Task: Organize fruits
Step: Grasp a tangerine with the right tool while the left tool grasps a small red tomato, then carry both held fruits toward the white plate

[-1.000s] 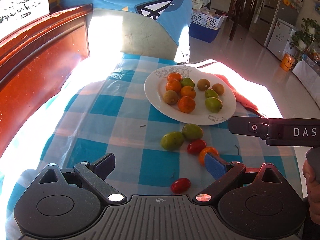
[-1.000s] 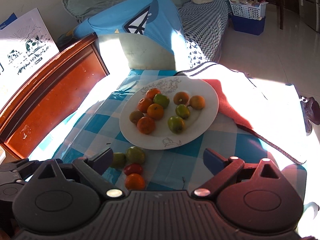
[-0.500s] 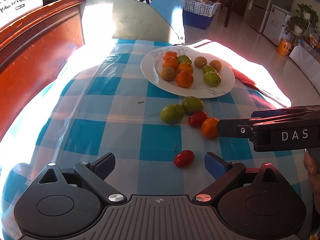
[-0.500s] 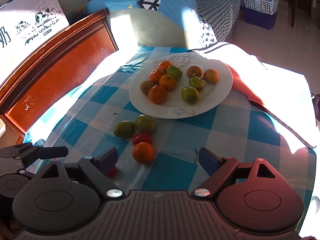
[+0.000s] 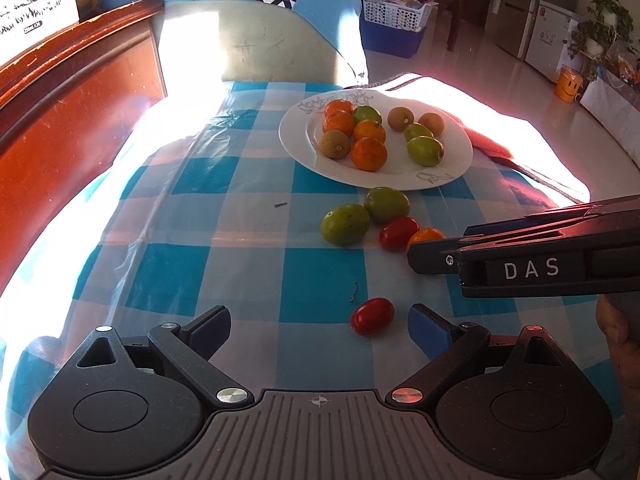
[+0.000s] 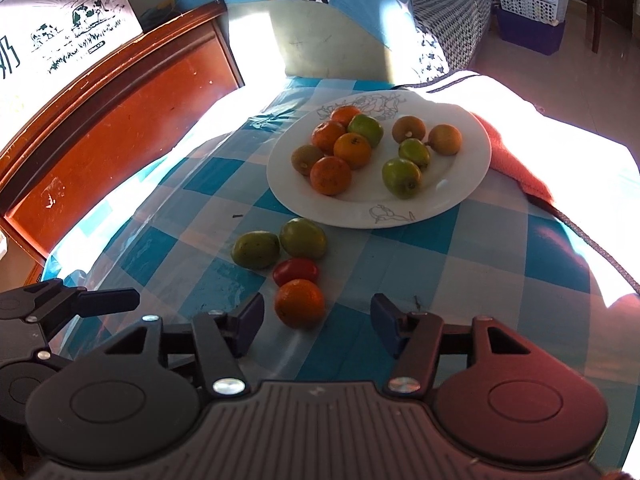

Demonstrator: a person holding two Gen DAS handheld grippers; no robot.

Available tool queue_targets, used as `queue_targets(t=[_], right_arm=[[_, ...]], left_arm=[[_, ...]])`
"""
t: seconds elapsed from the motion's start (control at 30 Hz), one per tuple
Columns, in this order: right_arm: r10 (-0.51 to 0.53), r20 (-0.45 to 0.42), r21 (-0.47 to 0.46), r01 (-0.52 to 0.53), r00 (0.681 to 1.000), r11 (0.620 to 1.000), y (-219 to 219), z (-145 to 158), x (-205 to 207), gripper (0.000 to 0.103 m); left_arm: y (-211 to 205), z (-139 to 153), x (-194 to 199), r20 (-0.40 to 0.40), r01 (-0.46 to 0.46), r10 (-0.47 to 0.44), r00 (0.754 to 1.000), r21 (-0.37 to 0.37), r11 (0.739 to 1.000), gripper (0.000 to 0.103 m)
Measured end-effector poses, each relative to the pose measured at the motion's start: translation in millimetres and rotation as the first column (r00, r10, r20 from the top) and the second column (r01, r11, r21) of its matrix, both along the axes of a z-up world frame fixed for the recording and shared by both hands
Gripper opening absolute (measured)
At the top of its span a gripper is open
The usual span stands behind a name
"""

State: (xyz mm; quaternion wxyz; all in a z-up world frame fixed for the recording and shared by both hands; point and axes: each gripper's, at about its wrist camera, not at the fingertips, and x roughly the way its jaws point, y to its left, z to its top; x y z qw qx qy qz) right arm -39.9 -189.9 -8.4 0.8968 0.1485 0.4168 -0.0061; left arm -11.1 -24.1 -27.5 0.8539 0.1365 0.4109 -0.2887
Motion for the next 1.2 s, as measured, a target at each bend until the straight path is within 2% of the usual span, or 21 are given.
queue_targets(t=[0.03,0.23,0.43,0.57,0.9,1.2], right_arm=[[0.005,-0.002,0.000,-0.005,1.000,1.000,0.8,-1.0,1.3,0.052],[0.020,-0.002,-0.014,-0.020,1.000,1.000,5.0,-4.8,4.5,0.046],[0.032,0.007,-0.006,-0.032,0.999,0.999,5.2,-4.7,3.6,0.029],[0.032,0.008,-0.004,-0.032,0.999,0.999,5.0,-3.9,2.9,0.029],[0.020,0.007,0.010,-0.020,1.000,1.000,2.0,-2.5,1.7,0.029],[0.021,0.027,0.015,-0.022,0.999,1.000,0.8,3.4,-0.8,0.029]], left_arm=[[-0.9,-0.1,-0.4,0.004,0.006,-0.006,1.000,0.000,1.000,0.095],[-7.0,-3.6,-5.2,0.028,0.047,-0.048,0.998,0.006,0.999,0.091],[-12.4,-11.6,-8.3,0.028,0.081,-0.081,0.996,0.029,0.996,0.069],[-12.4,-11.7,-9.9,0.012,0.104,-0.105,0.994,0.005,0.995,0.049],[-11.7,-9.5,-9.1,-0.007,0.109,-0.109,0.994,-0.028,0.994,0.021],[-10.2,-3.2,-7.9,-0.004,0.080,-0.080,0.997,-0.051,0.995,0.021]])
